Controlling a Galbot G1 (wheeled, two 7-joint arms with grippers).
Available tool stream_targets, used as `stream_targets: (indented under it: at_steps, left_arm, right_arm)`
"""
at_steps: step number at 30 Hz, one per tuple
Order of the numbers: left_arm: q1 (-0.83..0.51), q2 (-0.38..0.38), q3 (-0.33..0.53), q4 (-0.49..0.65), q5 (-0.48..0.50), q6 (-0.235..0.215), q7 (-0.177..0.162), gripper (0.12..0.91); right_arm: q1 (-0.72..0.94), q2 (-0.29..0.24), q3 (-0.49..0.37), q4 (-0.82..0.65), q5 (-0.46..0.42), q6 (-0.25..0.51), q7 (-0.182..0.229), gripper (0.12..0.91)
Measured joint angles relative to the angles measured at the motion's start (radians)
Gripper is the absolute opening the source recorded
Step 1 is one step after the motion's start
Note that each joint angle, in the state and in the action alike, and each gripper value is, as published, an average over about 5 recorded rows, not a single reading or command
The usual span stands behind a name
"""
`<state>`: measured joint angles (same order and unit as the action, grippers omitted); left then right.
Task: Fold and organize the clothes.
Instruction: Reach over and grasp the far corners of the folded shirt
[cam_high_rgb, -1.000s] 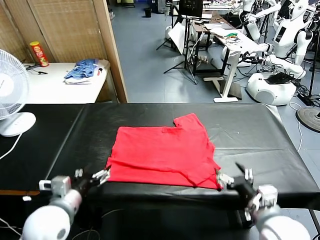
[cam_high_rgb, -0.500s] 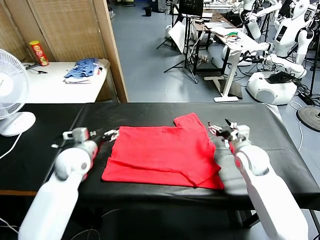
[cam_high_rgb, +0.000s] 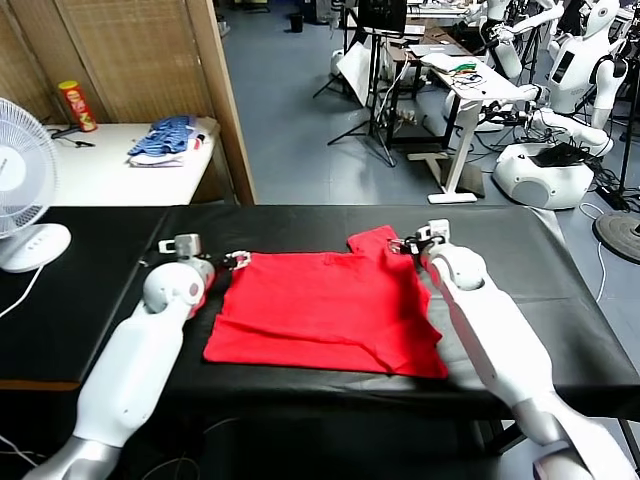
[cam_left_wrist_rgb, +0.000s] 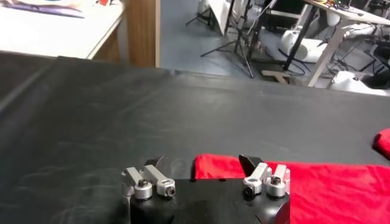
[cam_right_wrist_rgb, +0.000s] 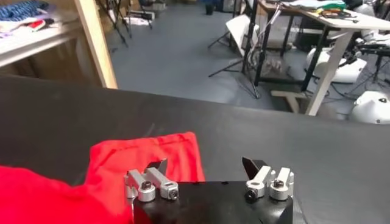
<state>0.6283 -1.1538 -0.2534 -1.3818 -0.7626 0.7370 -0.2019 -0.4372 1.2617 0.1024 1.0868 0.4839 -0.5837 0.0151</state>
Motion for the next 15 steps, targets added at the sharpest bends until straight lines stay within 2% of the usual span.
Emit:
stream_targets:
  at_steps: [4, 6, 9, 15]
  left_arm:
    - [-0.015, -0.013, 0.008, 0.033, 0.036, 0.0, 0.021, 0.785]
    - [-0.02, -0.022, 0.01, 0.05, 0.053, -0.002, 0.031, 0.747]
    - [-0.026, -0.034, 0.008, 0.075, 0.063, -0.004, 0.045, 0.614]
    - [-0.029, -0.045, 0.005, 0.095, 0.061, -0.006, 0.059, 0.282]
  right_arm:
    - [-0.001, 0.01, 0.01, -0.007, 0.001, -0.002, -0.005, 0.736]
    - [-0.003, 0.012, 0.016, -0.009, 0.001, -0.003, -0.006, 0.658]
    - [-0.006, 0.013, 0.025, -0.014, 0.002, -0.002, -0.006, 0.509]
    - [-0.017, 0.016, 0.042, -0.01, 0.005, 0.015, -0.007, 0.215]
